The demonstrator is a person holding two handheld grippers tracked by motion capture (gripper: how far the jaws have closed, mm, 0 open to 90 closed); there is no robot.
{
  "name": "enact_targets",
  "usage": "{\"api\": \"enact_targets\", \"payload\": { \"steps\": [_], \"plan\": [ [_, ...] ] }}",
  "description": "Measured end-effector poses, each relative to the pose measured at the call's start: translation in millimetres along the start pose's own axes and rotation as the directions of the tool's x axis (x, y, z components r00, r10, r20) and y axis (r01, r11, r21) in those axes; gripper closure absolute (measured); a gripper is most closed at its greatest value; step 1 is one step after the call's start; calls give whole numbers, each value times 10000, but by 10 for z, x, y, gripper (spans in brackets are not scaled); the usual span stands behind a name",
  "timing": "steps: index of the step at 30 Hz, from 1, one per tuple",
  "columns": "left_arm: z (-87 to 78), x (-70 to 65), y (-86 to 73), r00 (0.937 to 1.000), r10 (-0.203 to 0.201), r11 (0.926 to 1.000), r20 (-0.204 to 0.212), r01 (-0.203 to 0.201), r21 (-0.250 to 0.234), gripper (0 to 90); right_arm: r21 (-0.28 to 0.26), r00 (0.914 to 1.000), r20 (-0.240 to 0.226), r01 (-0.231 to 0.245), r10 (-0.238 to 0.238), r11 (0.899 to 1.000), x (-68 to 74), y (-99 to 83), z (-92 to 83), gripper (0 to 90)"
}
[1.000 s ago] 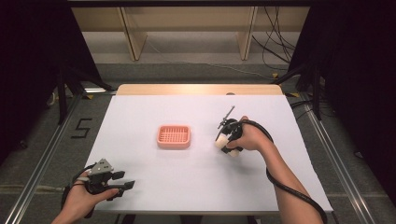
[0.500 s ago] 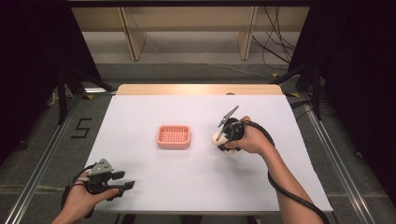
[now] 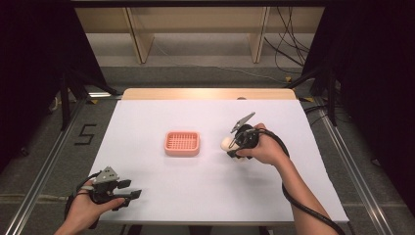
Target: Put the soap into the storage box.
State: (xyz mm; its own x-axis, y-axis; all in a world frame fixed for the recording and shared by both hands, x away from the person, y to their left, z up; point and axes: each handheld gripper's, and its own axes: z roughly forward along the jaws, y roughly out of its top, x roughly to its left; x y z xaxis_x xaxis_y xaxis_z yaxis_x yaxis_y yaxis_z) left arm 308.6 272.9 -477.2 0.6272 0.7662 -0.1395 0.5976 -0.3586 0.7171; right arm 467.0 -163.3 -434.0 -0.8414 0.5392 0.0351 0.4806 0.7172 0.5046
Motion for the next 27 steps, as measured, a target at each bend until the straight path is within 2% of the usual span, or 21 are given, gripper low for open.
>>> {"api": "enact_targets", "payload": {
  "steps": [3, 7, 10, 14, 15, 16, 18, 19, 22, 23, 24, 25, 27],
  "plan": [
    [-1, 0, 1, 10000, -1, 10000, 12, 1, 9, 397, -268, 9998, 58, 184, -182, 9995, -7, -4, 3, 506],
    [3, 3, -2, 10000, -54, 9999, -80, 55, 91, 397, -511, 9998, 75, -189, 193, 9985, 16, -7, -24, 506],
    [2, 2, -2, 10000, -54, 9999, -63, 55, 86, 398, -845, 10000, 62, 35, -29, 9964, 10, -3, -22, 506],
    [-1, 3, -2, 10000, -28, 10000, -79, 29, 88, 398, -1147, 9997, 116, -182, 197, 9932, 33, -2, -28, 506],
    [-4, 9, 1, 9999, 91, 9999, -74, -91, 79, 397, -1215, 9998, 103, -173, 186, 9924, 39, 0, -35, 506],
    [-3, 4, 1, 10000, 41, 10000, -32, -41, 38, 397, -1381, 9993, 133, -316, 338, 9899, 52, -3, -30, 506],
    [0, 0, 0, 10000, 0, 10000, 5, 0, -2, 398, -1455, 9999, 59, -111, 120, 9893, 50, 3, -41, 506],
    [4, -6, -3, 9999, -147, 9999, 22, 147, 13, 398, -1642, 9997, 144, -157, 183, 9863, 63, 1, -33, 506],
    [2, 2, -1, 10000, -62, 9999, -61, 63, 78, 398, -1705, 9996, 54, -262, 276, 9850, 79, -1, -43, 506],
    [-2, 7, 2, 10000, 70, 9999, -65, -70, 72, 398, -1859, 9993, 190, -289, 330, 9822, 88, -11, -24, 506],
    [-2, 7, 2, 10000, 70, 9999, -65, -70, 72, 398, -1859, 9993, 190, -289, 330, 9822, 88, -11, -24, 506],
    [5, -6, -3, 9999, -134, 9999, 40, 134, 2, 398, -1752, 9989, 73, -443, 463, 9835, 106, -1, -40, 506],
    [3, 3, -2, 10000, -57, 9999, -58, 57, 90, 398, -1763, 9989, -20, -455, 458, 9833, 110, 3, -32, 506]
  ]
}}
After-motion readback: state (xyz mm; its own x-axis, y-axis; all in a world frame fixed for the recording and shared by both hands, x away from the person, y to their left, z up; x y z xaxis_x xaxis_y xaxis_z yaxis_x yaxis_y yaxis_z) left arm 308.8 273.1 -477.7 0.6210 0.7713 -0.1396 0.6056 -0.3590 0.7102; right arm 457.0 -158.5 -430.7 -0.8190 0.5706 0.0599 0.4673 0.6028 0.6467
